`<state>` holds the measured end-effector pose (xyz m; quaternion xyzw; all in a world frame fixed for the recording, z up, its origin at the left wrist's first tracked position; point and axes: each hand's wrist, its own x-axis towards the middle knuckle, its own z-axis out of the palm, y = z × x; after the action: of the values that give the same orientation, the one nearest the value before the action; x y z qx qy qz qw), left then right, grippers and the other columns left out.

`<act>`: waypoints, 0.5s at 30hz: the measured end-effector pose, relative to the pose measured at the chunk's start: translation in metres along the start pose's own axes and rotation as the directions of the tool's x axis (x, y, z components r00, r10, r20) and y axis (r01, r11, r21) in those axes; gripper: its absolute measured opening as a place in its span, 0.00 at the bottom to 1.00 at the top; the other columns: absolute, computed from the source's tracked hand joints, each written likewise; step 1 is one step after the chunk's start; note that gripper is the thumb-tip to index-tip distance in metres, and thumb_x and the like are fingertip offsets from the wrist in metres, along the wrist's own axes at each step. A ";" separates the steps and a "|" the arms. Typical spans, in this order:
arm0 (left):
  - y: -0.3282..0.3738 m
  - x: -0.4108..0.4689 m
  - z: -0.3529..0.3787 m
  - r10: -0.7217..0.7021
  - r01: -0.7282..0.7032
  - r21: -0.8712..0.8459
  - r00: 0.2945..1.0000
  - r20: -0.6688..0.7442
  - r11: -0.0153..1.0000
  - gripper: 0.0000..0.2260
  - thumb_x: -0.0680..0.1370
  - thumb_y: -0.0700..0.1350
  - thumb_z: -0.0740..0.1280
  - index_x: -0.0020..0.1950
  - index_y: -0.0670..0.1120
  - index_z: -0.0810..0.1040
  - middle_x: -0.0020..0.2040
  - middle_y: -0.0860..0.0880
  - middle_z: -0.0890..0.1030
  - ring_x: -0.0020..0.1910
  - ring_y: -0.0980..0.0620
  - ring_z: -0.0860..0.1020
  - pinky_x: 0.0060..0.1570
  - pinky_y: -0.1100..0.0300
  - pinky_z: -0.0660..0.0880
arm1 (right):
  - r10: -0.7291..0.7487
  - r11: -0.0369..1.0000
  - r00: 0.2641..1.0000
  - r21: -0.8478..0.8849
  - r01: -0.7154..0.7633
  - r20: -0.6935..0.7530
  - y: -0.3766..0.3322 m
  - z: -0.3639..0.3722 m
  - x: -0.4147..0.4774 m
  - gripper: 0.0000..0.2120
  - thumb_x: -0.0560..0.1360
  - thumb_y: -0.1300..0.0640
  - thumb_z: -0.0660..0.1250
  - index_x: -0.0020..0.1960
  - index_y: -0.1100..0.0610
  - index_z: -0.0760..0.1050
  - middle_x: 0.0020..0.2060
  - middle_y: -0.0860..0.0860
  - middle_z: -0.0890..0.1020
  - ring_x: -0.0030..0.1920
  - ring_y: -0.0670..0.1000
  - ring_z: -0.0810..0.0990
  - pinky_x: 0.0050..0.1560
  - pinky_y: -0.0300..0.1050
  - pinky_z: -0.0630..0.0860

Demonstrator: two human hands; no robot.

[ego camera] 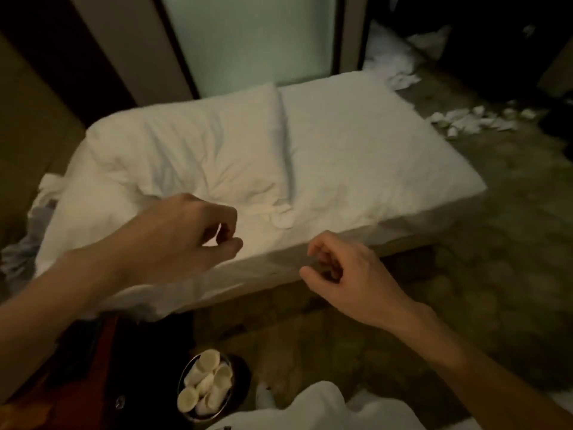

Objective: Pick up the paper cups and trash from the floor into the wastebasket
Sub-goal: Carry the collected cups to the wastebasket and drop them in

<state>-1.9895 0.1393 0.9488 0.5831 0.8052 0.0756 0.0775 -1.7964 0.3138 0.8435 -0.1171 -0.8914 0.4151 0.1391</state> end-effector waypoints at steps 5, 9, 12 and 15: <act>0.116 0.133 0.016 0.292 -0.297 0.065 0.953 0.078 0.953 0.14 0.76 0.62 0.58 0.34 0.57 0.66 0.25 0.55 0.69 0.29 0.57 0.73 0.30 0.63 0.65 | 0.230 0.972 0.960 -0.010 -0.235 -0.161 0.082 -0.110 -0.063 0.09 0.75 0.42 0.68 0.47 0.41 0.68 0.38 0.36 0.73 0.44 0.34 0.74 0.38 0.29 0.72; 0.198 0.229 0.039 0.491 -0.490 -0.043 0.869 0.059 0.871 0.16 0.80 0.58 0.61 0.33 0.57 0.65 0.26 0.55 0.68 0.25 0.55 0.70 0.29 0.61 0.67 | 0.389 0.916 0.849 0.057 -0.396 -0.357 0.139 -0.176 -0.116 0.13 0.71 0.33 0.63 0.46 0.40 0.69 0.41 0.35 0.75 0.41 0.40 0.76 0.39 0.36 0.75; 0.254 0.297 0.072 0.591 -0.580 -0.148 0.806 0.042 0.801 0.13 0.78 0.53 0.64 0.34 0.55 0.70 0.28 0.56 0.70 0.29 0.56 0.71 0.30 0.61 0.68 | 0.505 0.847 0.739 0.089 -0.525 -0.446 0.181 -0.214 -0.150 0.17 0.68 0.28 0.58 0.50 0.36 0.68 0.40 0.40 0.77 0.42 0.41 0.77 0.42 0.40 0.79; 0.304 0.360 0.113 0.647 -0.611 -0.245 0.754 0.110 0.753 0.14 0.80 0.47 0.67 0.35 0.56 0.72 0.29 0.57 0.71 0.31 0.56 0.74 0.32 0.62 0.69 | 0.589 0.781 0.627 0.161 -0.603 -0.510 0.221 -0.244 -0.174 0.12 0.69 0.29 0.59 0.49 0.32 0.67 0.40 0.40 0.76 0.42 0.38 0.76 0.37 0.34 0.74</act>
<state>-1.7948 0.5791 0.8900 0.8145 0.5384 0.1202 0.1794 -1.5290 0.5683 0.7971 -0.5174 -0.7318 0.3765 0.2345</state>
